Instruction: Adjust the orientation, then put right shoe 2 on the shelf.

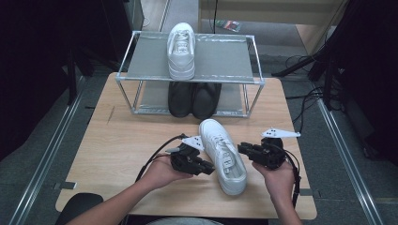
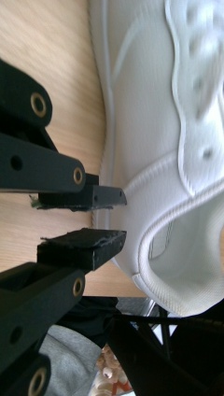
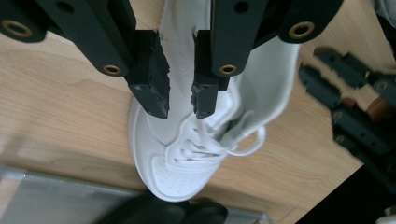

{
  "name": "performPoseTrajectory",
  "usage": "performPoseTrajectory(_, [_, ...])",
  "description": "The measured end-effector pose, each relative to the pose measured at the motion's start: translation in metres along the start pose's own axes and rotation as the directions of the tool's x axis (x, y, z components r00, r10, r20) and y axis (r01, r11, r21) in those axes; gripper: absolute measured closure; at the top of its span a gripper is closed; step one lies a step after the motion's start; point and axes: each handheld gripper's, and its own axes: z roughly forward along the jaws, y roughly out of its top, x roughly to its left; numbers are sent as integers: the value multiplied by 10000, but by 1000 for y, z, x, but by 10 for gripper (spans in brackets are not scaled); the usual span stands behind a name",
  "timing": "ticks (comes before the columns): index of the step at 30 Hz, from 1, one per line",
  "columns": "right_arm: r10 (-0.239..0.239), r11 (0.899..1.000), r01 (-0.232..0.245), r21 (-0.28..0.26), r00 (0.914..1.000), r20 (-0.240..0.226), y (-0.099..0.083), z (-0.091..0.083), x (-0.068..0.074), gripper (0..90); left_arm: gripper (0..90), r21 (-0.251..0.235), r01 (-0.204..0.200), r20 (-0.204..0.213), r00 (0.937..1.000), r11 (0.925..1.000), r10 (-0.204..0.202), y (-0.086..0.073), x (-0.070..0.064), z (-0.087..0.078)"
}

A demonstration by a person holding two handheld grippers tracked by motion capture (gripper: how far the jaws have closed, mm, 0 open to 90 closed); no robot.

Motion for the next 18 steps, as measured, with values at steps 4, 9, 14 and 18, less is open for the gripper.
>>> performPoseTrajectory(4, [-234, 9997, 234, -69, 9997, 10, -1, 1, 10, 710, 698, -319, 185, -288, 9994, 9993, -194, -3, 7, -19])
performPoseTrajectory(9, [-416, 9991, 416, 17, 9991, 94, -3, 3, 15, 620, 619, -740, 538, -684, 9959, 9958, -589, -9, 22, -37])
performPoseTrajectory(14, [-535, 9984, 529, 200, 9982, 267, -5, 9, 18, 584, 572, -824, 949, -1042, 9892, 9921, -1032, -15, 36, -47])
performPoseTrajectory(18, [-517, 9983, 506, 272, 9978, 410, -9, 14, 21, 557, 547, -1007, 925, -1212, 9871, 9906, -1045, -17, 40, -51])
